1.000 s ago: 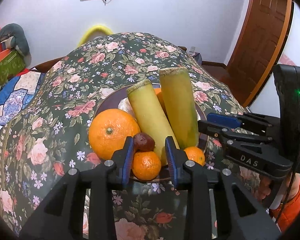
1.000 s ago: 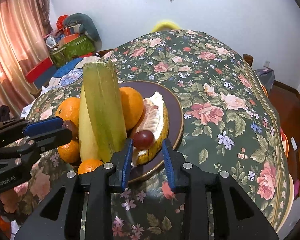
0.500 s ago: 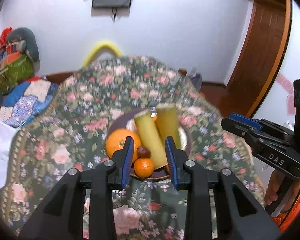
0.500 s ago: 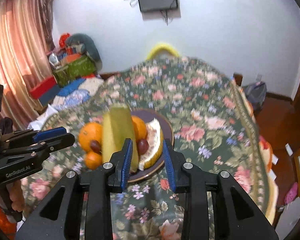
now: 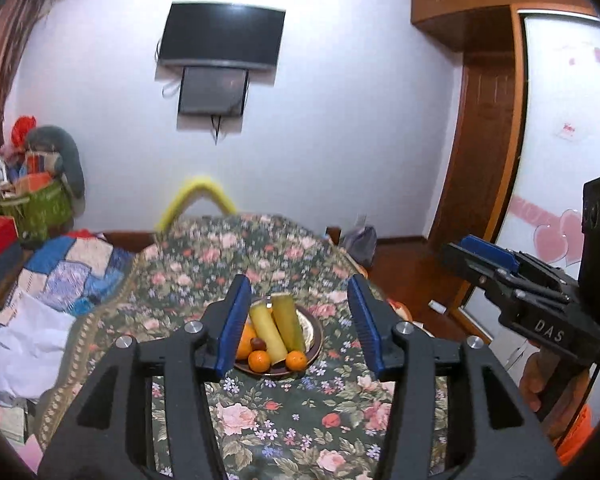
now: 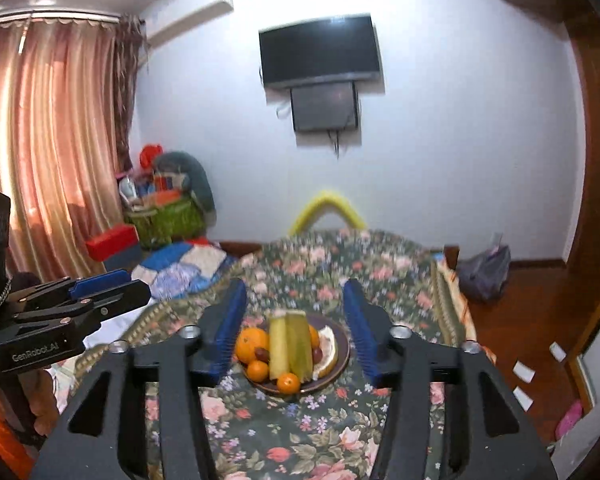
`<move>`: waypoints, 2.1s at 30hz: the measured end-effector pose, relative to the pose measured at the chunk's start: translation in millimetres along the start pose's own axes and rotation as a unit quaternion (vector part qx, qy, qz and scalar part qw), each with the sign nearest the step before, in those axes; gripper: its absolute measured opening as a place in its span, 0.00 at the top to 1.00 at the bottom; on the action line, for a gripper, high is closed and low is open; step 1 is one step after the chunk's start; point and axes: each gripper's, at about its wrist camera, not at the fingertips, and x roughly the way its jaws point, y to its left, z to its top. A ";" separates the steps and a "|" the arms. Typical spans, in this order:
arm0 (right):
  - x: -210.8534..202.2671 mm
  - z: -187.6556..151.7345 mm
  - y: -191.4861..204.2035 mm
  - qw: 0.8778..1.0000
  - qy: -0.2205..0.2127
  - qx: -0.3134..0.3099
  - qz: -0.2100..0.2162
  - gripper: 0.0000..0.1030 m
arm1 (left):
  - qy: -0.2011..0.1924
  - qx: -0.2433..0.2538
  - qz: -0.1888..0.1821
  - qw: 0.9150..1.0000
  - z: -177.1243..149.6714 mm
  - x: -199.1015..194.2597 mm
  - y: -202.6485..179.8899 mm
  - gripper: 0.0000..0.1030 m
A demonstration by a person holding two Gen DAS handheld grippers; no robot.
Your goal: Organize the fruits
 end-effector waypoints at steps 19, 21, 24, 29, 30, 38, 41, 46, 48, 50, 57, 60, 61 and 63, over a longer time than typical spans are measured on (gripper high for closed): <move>-55.9 -8.9 28.3 0.997 -0.071 -0.008 -0.041 0.00 | -0.086 0.016 0.051 0.995 -7.1 -80.4 -10.8 0.01; -58.2 -9.6 30.7 0.996 -0.072 -0.009 -0.041 0.00 | -0.087 0.017 0.053 0.995 -8.0 -81.6 -12.1 0.01; -62.4 -10.6 32.7 0.996 -0.074 -0.011 -0.039 0.00 | -0.089 0.018 0.054 0.994 -10.8 -84.3 -13.0 0.00; -63.8 -12.3 33.3 0.996 -0.075 -0.010 -0.039 0.00 | -0.088 0.020 0.055 0.994 -12.0 -85.3 -14.5 0.00; -64.3 -12.3 33.4 0.996 -0.075 -0.010 -0.038 0.00 | -0.088 0.020 0.055 0.994 -12.3 -84.8 -14.6 0.00; -66.7 -13.5 30.7 0.996 -0.075 -0.006 -0.039 0.00 | -0.086 0.022 0.054 0.995 -13.6 -84.9 -15.9 0.00; -67.2 -14.0 29.6 0.996 -0.074 -0.003 -0.039 0.00 | -0.085 0.024 0.054 0.995 -14.6 -83.9 -17.5 0.00; -67.5 -13.4 28.9 0.996 -0.074 -0.002 -0.039 0.00 | -0.082 0.026 0.052 0.995 -13.6 -82.5 -18.2 0.00; -67.5 -13.3 28.5 0.996 -0.074 -0.001 -0.039 0.00 | -0.080 0.027 0.051 0.995 -13.3 -81.9 -18.2 0.00; -67.2 -13.2 28.2 0.997 -0.074 0.000 -0.039 0.00 | -0.081 0.027 0.052 0.995 -13.3 -81.9 -18.4 0.00; -67.0 -13.1 27.2 0.996 -0.074 0.001 -0.040 0.00 | -0.078 0.026 0.052 0.995 -14.1 -79.9 -16.3 0.00; -67.2 -13.1 27.1 0.997 -0.073 0.002 -0.039 0.00 | -0.075 0.025 0.050 0.996 -13.8 -79.0 -15.5 0.00; -66.7 -14.2 26.2 0.997 -0.073 0.003 -0.039 0.00 | -0.074 0.025 0.048 0.996 -13.3 -78.9 -15.3 0.00; -66.8 -14.6 26.1 0.997 -0.073 0.003 -0.039 0.00 | -0.073 0.024 0.046 0.996 -12.5 -78.4 -14.7 0.00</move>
